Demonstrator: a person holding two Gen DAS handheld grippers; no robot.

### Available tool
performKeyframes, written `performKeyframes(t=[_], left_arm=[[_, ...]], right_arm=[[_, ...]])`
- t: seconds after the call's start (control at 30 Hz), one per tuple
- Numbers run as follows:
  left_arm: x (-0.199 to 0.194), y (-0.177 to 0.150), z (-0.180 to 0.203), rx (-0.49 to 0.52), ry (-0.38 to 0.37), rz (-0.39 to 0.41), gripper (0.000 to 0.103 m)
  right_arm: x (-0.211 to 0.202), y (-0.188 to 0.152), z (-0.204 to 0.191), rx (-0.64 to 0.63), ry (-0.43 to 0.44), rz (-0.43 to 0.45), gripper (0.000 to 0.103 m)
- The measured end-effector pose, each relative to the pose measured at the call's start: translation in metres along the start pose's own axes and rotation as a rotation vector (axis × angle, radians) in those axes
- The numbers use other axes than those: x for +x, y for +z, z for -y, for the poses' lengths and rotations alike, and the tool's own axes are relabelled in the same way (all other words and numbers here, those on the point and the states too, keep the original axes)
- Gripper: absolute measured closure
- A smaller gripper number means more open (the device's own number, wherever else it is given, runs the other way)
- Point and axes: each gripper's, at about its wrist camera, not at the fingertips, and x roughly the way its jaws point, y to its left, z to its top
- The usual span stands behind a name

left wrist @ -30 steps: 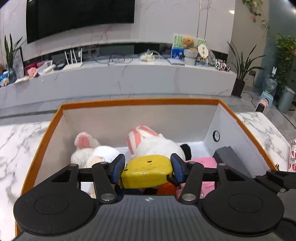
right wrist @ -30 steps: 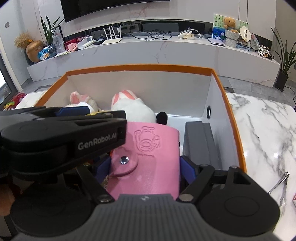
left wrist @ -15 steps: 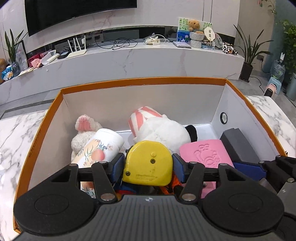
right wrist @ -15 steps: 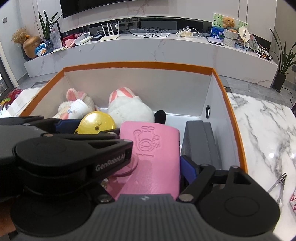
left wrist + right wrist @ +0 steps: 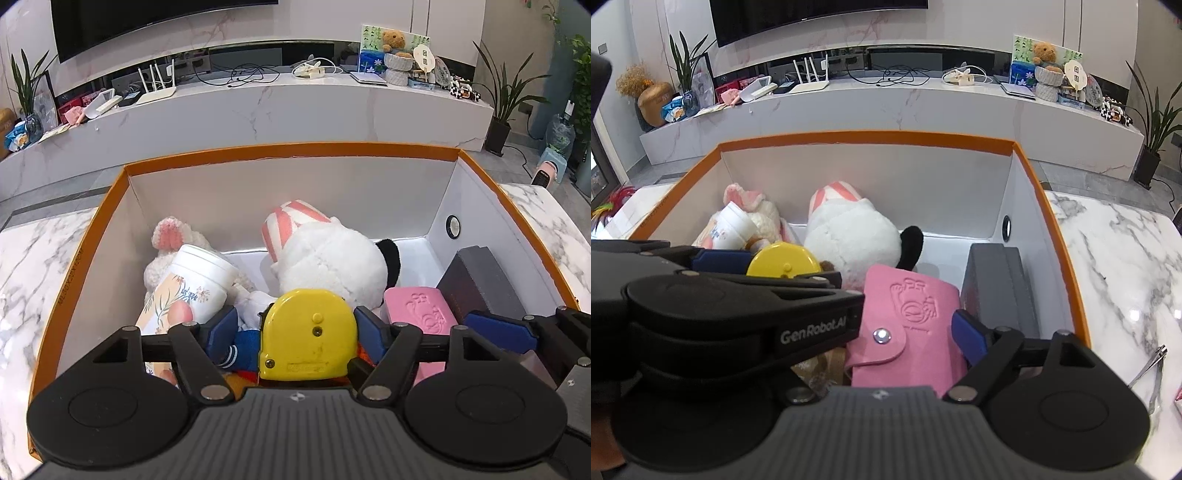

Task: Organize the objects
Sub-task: 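Lower the tape measure and wallet into the orange box and open both grippers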

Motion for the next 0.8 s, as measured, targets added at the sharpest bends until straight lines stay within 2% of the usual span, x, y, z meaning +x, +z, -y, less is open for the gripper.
performKeyframes(t=[0.23, 0.3, 0.37, 0.5, 0.6, 0.67, 0.73, 0.8], left_arm=[[-0.001, -0.001, -0.006, -0.012, -0.02, 0.005, 0.022], [-0.005, 0.0, -0.005, -0.009, -0.016, 0.015, 0.022], [-0.009, 0.0, -0.003, -0.003, -0.011, 0.031, 0.022], [-0.013, 0.0, 0.004, 0.019, 0.011, 0.031, 0.021], [-0.02, -0.001, 0.002, 0.001, 0.021, 0.027, 0.021], [-0.027, -0.003, 0.0, -0.02, 0.043, 0.037, 0.021], [-0.035, -0.007, -0.003, -0.058, 0.065, 0.048, 0.021], [-0.045, -0.011, -0.008, -0.1, 0.058, 0.069, 0.019]], right_arm=[[-0.002, -0.001, 0.001, 0.011, 0.001, 0.005, 0.018], [-0.004, -0.001, 0.001, 0.025, 0.012, 0.004, 0.017], [-0.006, -0.001, 0.001, 0.032, 0.045, 0.005, 0.011], [-0.011, -0.001, -0.004, 0.009, 0.029, 0.01, 0.011], [-0.016, 0.0, -0.008, -0.007, 0.031, 0.009, 0.01], [-0.022, 0.001, -0.012, -0.026, 0.024, 0.023, 0.005], [-0.028, 0.0, -0.016, -0.052, 0.0, 0.036, 0.002], [-0.034, -0.001, -0.021, -0.079, -0.019, 0.044, 0.002]])
